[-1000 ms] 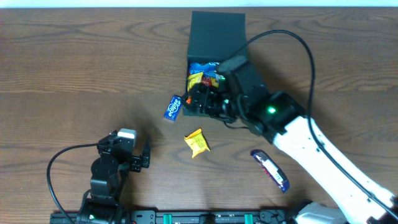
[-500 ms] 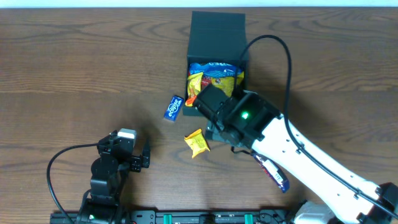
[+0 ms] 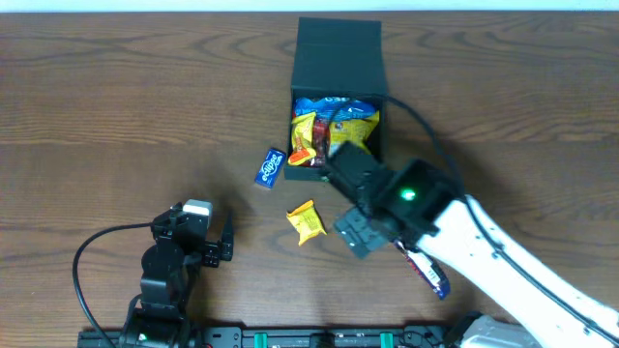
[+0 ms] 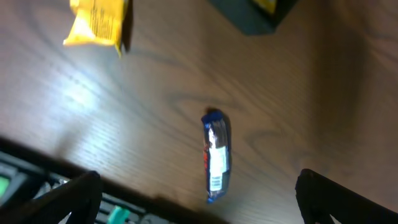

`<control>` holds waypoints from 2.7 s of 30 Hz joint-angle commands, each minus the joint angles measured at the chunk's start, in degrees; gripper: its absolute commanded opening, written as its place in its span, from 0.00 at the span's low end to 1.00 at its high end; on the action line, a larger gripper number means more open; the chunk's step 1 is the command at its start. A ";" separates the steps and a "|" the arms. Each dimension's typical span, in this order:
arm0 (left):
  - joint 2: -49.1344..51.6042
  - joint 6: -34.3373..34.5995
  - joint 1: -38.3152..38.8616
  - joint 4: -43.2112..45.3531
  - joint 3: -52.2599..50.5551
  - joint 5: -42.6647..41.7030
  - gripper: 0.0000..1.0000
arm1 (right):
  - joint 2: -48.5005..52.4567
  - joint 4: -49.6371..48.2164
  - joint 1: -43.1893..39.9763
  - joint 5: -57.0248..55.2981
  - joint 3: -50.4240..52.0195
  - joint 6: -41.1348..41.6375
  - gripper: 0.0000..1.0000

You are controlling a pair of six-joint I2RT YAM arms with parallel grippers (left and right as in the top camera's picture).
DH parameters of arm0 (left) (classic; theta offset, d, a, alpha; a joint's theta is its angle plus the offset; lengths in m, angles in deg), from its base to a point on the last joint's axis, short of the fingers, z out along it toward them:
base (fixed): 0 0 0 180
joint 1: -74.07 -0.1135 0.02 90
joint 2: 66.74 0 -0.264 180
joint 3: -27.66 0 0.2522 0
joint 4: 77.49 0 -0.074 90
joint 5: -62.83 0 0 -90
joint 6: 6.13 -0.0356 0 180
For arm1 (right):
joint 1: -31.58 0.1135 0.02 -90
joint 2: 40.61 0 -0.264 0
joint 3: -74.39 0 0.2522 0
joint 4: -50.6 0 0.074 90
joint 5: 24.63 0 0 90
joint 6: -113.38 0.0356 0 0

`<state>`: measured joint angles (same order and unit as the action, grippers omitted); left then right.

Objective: Pack container

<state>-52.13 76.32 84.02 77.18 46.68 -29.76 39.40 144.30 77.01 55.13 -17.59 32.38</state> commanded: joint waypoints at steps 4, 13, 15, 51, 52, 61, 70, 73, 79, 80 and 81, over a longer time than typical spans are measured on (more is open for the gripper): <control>-0.44 -0.61 -0.20 -0.44 -1.68 0.68 0.95 | -6.69 -3.91 -6.08 6.27 9.18 -18.40 0.99; -0.44 -0.61 -0.20 -0.44 -1.68 0.68 0.95 | -7.04 -5.97 -6.16 9.07 14.34 -26.21 0.99; -0.44 -0.61 -0.20 -0.44 -1.68 0.68 0.95 | -7.04 -6.05 -6.47 9.20 15.47 -25.90 0.99; -0.44 -0.61 -0.20 -0.44 -1.68 0.68 0.95 | -10.08 -14.16 -13.00 9.16 29.16 -15.10 0.99; -0.44 -0.61 -0.20 -0.44 -1.68 0.68 0.95 | -9.90 -14.82 -13.00 8.98 29.97 -15.67 0.99; -0.44 -0.61 -0.20 -0.44 -1.68 0.68 0.95 | -9.92 -17.00 -13.00 8.79 32.20 -20.70 0.99; -0.44 -0.61 -0.20 -0.44 -1.68 0.68 0.95 | -8.83 -14.93 -14.14 7.45 33.94 -29.33 0.99; -0.44 -0.61 -0.20 -0.44 -1.68 0.68 0.96 | -8.85 -15.54 -14.27 7.50 35.36 -29.66 0.99; -0.44 -0.61 -0.20 -0.44 -1.68 0.68 0.95 | -8.83 -20.39 -17.14 7.50 36.98 -29.64 0.98; -0.44 -0.61 -0.20 -0.44 -1.68 0.68 0.95 | -8.76 -20.90 -17.49 7.50 36.98 -29.64 0.98; -0.44 -0.61 -0.20 -0.44 -1.68 0.68 0.95 | -8.50 -21.18 -17.92 7.48 36.98 -29.64 0.99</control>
<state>-52.13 76.30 84.02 77.20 46.68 -29.74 30.27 123.53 60.14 63.02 19.03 3.59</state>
